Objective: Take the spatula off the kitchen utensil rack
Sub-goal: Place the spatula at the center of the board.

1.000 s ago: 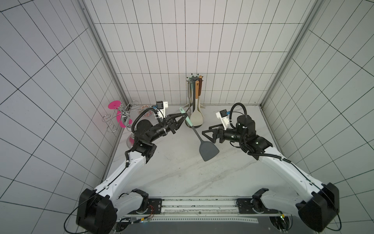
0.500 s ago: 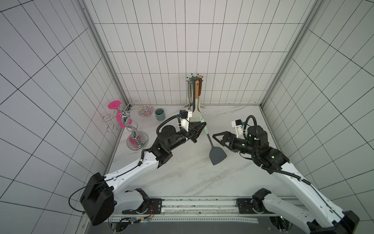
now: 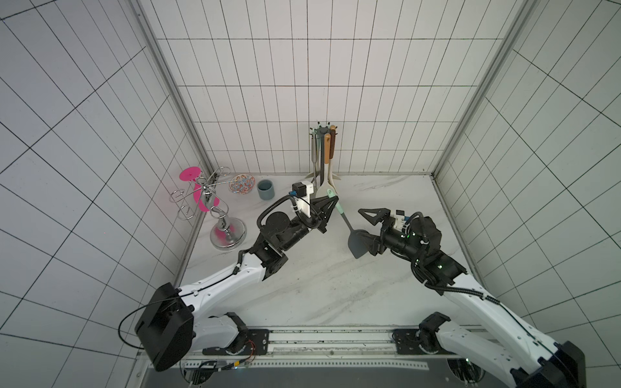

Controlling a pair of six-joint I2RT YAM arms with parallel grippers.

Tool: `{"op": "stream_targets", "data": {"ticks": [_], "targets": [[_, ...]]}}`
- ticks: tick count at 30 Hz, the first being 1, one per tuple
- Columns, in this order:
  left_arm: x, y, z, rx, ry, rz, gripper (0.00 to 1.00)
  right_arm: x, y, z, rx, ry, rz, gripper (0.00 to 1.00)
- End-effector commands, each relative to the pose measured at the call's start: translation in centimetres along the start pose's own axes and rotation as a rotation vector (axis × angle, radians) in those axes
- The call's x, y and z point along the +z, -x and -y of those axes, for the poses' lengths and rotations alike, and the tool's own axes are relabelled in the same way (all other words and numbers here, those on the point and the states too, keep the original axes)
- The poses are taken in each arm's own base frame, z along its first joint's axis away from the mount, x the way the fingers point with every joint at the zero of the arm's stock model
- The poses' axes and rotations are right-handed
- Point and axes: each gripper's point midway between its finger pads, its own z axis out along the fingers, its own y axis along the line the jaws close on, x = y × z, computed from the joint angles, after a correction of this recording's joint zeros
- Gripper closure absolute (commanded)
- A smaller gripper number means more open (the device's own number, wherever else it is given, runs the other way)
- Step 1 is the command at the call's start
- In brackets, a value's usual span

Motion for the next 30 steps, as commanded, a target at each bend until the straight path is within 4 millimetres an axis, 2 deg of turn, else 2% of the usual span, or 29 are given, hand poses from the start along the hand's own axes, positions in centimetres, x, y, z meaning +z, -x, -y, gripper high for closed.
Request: {"op": "stream_targets", "data": {"ticks": [1,7,11,17,23,26,27,29,30], "targets": [[-1.2,2.7,0.4,0.005,0.006,0.123,1.00,1.6,-0.2,-0.3,0.237,0.112,-0.012,0.01],[-2.6,3.2,-0.1,-0.009,0.045,0.160,1.00,5.0,-2.4,-0.2,0.348,0.166,-0.080,0.01],[-3.4,3.0,-0.2,-0.022,0.057,0.156,1.00,6.4,-3.4,-0.5,0.388,0.181,-0.068,0.18],[-5.2,2.2,-1.0,0.001,0.113,0.163,1.00,7.0,-4.9,-1.6,0.383,0.157,-0.062,0.30],[-6.6,1.7,-1.3,-0.002,0.132,0.167,1.00,7.3,-5.3,-2.3,0.376,0.145,-0.050,0.58],[-7.2,1.7,-1.2,-0.010,0.129,0.174,1.00,8.0,-5.5,-2.2,0.383,0.140,-0.054,0.65],[-7.3,1.6,-1.2,-0.011,0.129,0.172,1.00,8.2,-5.5,-2.2,0.386,0.141,-0.053,0.71],[-7.5,1.4,-1.1,-0.015,0.123,0.167,1.00,8.6,-5.4,-2.2,0.401,0.153,-0.055,0.92],[-7.6,1.3,-1.0,-0.015,0.123,0.163,1.00,8.8,-5.4,-2.2,0.406,0.161,-0.054,0.97]]}}
